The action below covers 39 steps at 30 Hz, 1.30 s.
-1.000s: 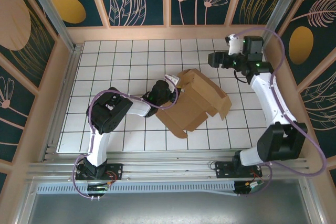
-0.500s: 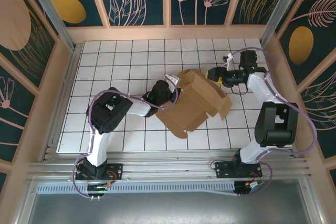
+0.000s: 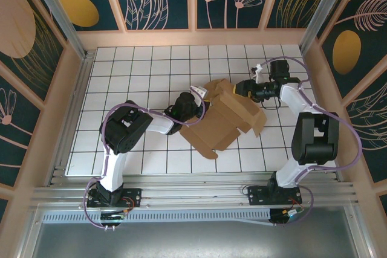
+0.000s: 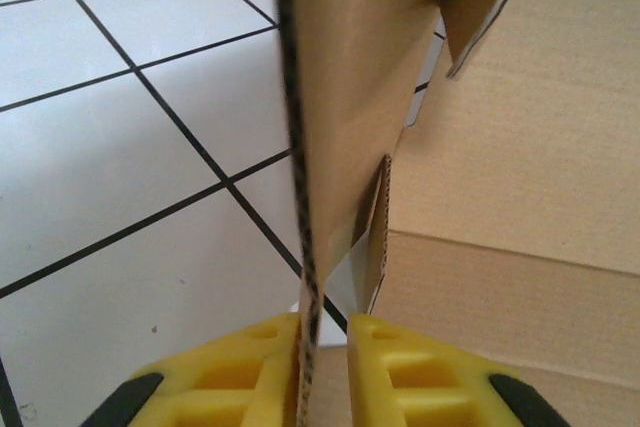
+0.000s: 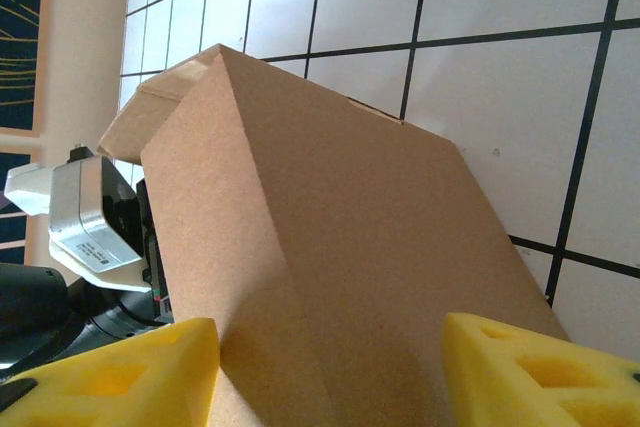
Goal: Fold the paper box
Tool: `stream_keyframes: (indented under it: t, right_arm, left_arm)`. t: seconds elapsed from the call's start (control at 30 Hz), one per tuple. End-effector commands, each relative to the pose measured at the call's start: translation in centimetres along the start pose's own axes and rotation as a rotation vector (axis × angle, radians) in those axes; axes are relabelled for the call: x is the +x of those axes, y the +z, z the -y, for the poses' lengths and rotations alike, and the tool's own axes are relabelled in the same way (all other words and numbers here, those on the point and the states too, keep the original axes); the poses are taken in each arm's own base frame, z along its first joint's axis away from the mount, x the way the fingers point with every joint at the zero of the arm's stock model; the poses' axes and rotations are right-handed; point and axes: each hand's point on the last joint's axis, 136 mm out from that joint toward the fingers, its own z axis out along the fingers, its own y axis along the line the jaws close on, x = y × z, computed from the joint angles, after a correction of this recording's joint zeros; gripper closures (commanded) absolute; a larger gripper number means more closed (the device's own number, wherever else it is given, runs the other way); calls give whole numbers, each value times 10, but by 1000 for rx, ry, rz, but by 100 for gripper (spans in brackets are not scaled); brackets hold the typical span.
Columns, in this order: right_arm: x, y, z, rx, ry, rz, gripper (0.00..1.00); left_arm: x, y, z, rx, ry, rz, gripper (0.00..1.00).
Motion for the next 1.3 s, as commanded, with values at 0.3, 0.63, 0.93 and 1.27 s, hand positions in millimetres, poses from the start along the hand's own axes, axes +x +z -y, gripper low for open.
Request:
stream_keyframes:
  t: [0.3,0.63,0.93,1.27]
  right_arm:
    - [11,10,7,63,-23,-16,41]
    - [13,13,7,77,-38,-25,42]
    - [11,11,4,82,-52,-23,42]
    - [10,9,1,84,-63,-21,42]
  left_arm:
    - [-54,-47,15,40,-11,147,50]
    - [-109,-115,1,-16,-207,269,54]
    - [-120,-79,-77,-157,-490,25,64]
    - [-52,-6,-54,75,-162,-359,71]
